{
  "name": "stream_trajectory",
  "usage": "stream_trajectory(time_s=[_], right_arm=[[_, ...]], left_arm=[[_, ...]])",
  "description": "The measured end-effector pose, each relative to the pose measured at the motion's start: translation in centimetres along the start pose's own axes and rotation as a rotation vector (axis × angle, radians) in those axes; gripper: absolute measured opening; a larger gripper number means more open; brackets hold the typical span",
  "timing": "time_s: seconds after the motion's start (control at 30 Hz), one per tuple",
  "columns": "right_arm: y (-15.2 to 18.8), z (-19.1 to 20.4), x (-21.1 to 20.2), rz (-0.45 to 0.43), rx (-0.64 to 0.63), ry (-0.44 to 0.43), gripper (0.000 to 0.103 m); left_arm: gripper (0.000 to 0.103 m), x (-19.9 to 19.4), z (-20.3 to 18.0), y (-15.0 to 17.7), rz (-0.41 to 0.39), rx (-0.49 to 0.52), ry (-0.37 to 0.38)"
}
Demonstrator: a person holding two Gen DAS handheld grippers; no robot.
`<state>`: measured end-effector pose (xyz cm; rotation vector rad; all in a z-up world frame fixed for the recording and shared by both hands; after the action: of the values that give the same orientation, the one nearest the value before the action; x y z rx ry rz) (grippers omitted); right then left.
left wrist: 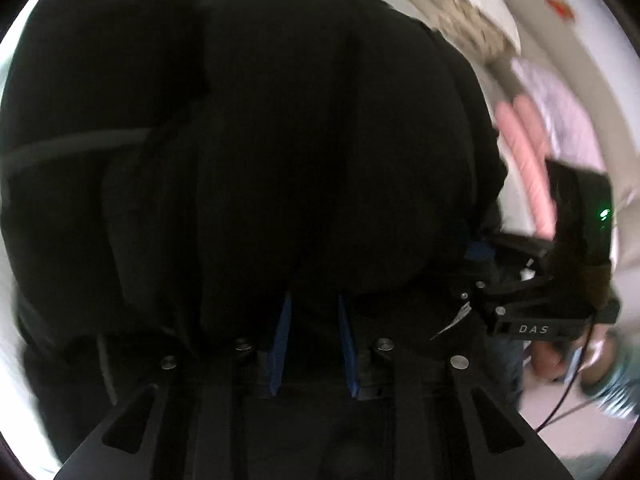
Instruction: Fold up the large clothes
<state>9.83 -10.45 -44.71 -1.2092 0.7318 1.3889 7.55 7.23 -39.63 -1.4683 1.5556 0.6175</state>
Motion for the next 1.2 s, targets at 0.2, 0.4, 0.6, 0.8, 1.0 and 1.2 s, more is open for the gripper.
stream_trajectory(time_s=[0.2, 0.4, 0.6, 0.8, 1.0, 1.2], right_arm=[[-0.4, 0.2, -1.8, 0.013, 0.038, -0.022, 0.051], [-3.0, 1.1, -9.6, -0.138, 0.019, -0.024, 0.054], [-9.1, 1.3, -10.2, -0.264, 0.063, 0.017, 0.054], [-10.6, -1.3, -2.0, -0.136, 0.132, 0.114, 0.039], [-9.6, -0.9, -5.5, -0.173, 0.18, 0.033, 0.042], [-3.3, 0.0, -10.5, -0.232, 0.186, 0.014, 0.048]], left_arm=[[0.021, -3.0, -1.0, 0.8, -0.059, 0.018, -0.008], [0.027, -8.7, -4.1, -1.0, -0.164, 0.112, -0.037], [0.048, -7.3, -2.3, -3.6, -0.21, 0.032, -0.087], [0.033, -2.8, 1.5, -3.1, -0.211, -0.095, 0.016], [0.031, -6.3, 0.7, -1.5, -0.216, -0.045, 0.04], [0.03, -11.0, 3.5, 2.9, -0.209, -0.162, 0.039]])
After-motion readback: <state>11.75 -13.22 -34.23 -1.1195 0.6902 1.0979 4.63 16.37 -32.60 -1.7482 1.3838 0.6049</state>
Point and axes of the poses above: each gripper's, at about its wrist camera, not at the fingertips, and x roughly the way its jaws point, z to its left, y to its underside, the point moved 4 cm from there along x, roughly the way its jaws point
